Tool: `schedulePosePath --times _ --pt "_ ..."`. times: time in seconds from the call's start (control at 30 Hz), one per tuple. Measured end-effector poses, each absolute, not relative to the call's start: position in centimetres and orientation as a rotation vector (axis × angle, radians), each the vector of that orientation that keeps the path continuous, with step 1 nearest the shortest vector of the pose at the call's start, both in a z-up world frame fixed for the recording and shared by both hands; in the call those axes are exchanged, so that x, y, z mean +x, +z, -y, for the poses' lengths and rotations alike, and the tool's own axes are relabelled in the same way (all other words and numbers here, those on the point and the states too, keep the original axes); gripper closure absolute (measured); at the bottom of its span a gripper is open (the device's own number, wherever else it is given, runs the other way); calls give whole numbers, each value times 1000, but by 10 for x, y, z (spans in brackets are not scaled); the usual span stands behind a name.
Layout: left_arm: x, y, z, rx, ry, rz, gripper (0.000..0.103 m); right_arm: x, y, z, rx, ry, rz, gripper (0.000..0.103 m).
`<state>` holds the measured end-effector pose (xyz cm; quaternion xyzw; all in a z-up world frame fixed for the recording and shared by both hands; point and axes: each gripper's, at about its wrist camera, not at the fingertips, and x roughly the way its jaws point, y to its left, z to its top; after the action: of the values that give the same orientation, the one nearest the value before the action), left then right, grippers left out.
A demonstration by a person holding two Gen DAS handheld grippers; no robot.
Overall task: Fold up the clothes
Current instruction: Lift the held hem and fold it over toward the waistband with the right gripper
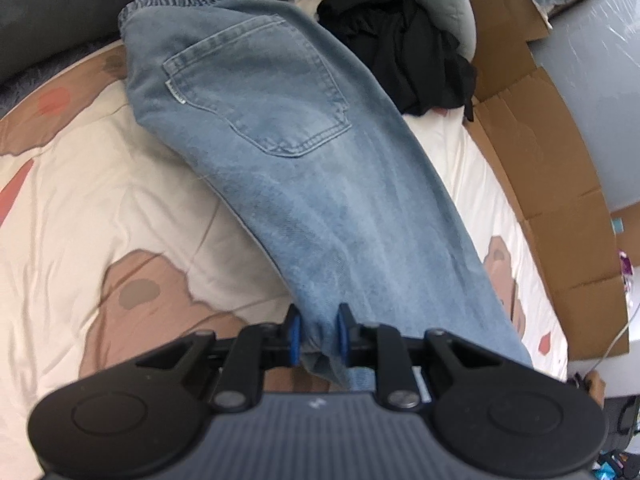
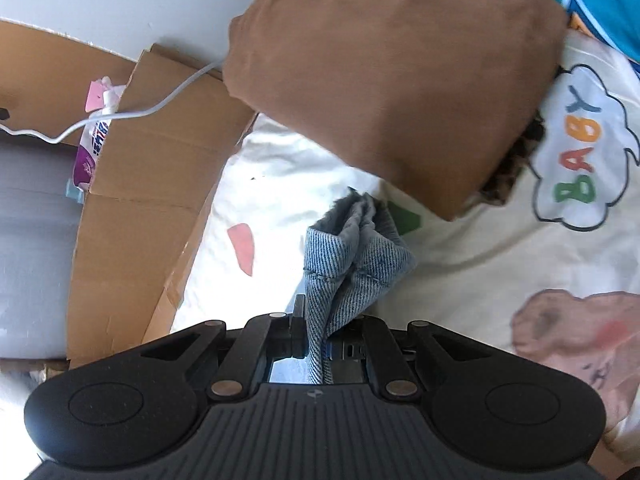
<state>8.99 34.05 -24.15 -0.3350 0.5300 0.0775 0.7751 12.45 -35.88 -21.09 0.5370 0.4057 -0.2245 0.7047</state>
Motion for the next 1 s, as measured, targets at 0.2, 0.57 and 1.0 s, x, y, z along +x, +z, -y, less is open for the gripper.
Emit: schedulePosePath --times 0.2,0.57,1.0 --pt "74 -238 -339 -707 143 -1160 84 70 -218 366 1174 -460 -849 97" --pt "48 -230 -325 -587 135 -1212 84 -20 -274 381 1231 -532 -844 97" --pt "21 -243 -312 -520 129 -1279 84 -88 -311 379 1202 -629 -849 97"
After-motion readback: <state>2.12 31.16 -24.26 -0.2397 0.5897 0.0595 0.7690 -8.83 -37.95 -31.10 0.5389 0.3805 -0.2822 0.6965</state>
